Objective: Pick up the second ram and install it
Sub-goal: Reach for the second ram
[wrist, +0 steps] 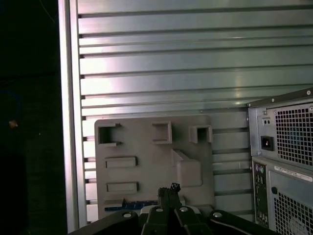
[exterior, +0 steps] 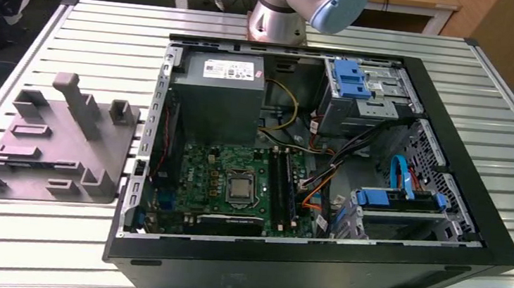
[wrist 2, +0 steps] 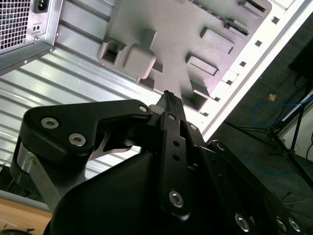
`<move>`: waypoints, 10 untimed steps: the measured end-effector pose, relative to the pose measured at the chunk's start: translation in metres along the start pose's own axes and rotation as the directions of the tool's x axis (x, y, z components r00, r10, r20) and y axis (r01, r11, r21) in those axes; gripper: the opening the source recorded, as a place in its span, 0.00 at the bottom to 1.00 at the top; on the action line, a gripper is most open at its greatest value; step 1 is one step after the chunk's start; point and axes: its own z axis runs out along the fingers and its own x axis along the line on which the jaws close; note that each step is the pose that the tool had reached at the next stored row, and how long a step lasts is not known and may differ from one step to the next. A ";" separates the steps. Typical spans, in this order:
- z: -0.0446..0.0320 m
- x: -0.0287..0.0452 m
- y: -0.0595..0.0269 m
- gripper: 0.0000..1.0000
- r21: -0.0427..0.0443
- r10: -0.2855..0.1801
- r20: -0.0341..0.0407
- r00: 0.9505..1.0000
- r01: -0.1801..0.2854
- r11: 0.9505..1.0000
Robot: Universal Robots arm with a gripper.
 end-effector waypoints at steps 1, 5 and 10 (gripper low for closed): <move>0.0000 0.0001 -0.0001 0.10 0.000 0.000 0.000 1.000 0.000 1.000; 0.0001 0.0021 -0.0030 0.10 0.000 0.000 0.000 1.000 0.000 1.000; 0.0005 0.0046 -0.0099 0.10 0.000 0.000 0.000 1.000 0.000 1.000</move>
